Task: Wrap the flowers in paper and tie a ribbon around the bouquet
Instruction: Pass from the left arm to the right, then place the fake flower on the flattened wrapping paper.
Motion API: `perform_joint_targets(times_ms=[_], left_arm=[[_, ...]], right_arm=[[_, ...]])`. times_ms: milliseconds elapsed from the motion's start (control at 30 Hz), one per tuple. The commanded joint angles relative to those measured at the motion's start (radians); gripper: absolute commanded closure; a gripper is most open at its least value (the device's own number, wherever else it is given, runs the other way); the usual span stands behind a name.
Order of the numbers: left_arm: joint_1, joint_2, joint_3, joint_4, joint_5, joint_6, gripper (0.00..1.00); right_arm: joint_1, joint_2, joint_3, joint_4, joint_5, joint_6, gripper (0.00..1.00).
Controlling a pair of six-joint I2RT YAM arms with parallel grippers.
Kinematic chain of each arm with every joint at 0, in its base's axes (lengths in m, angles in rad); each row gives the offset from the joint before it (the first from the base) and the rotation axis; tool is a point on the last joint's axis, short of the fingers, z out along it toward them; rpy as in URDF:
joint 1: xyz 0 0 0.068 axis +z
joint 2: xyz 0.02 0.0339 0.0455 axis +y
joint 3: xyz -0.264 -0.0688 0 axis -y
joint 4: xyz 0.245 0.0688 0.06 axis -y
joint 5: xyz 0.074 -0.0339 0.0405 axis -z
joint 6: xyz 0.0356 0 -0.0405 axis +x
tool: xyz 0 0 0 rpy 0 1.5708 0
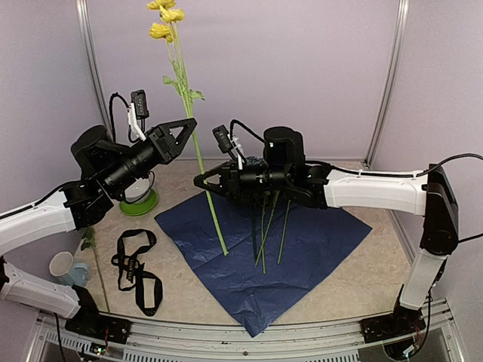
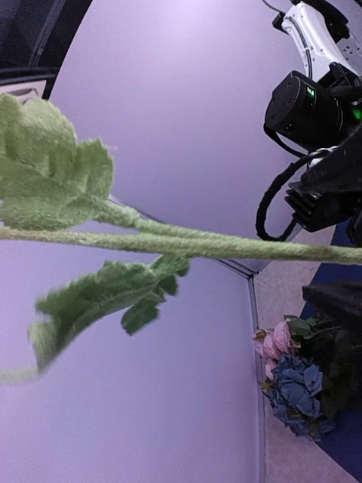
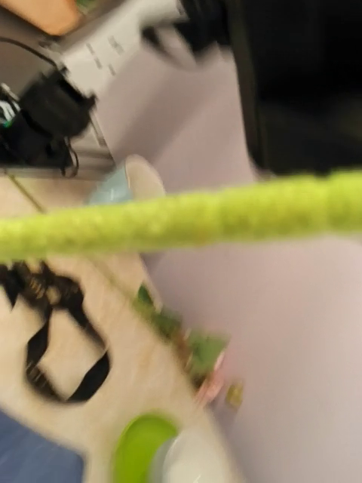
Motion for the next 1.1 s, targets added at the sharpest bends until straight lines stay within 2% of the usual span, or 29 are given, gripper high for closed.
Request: perform_joint_targets(times_ms=[0,67,167,233,367,567,767,1033,1067], left_arm=[[-0.006,0.023,0.06,-0.266,-0.291,0.018,0.02],[0.007,0.049,0.101,-0.408,-0.394,0.041,0.01],[0.013,0.068,0.11,-0.511,-0.461,0.073,0.01],[0.02,0.074,0.107,-0.547,-0.48,0.077,0.01],[0.027,0.081,0.095,-0.569,-0.489,0.081,0.01],[0.035,0.105,0.113,-0.589,-0.478,0.091,0.01],[0.035,0.104,0.106,-0.595,-0.481,0.099,0.01],[0.039,0.091,0.11,-0.616,-0.518,0.11,0.01],[0.039,0.086,0.111,-0.622,-0.53,0.107,0.01]], right_arm=[[-0.078,-0.023,-0.069,-0.098,0.205,0.181,1.0],[-0.088,-0.017,-0.1,-0.166,0.312,0.204,1.0],[-0.092,0.005,-0.124,-0.258,0.423,0.208,1.0],[-0.099,0.013,-0.149,-0.292,0.478,0.226,1.0],[-0.122,0.03,-0.239,-0.25,0.554,0.26,1.0],[-0.144,0.177,-0.165,-0.376,0.58,0.244,1.0],[-0.158,0.107,-0.275,-0.28,0.626,0.314,1.0],[-0.171,0.144,-0.238,-0.322,0.62,0.329,1.0],[-0.173,0.142,-0.24,-0.313,0.617,0.337,0.96]])
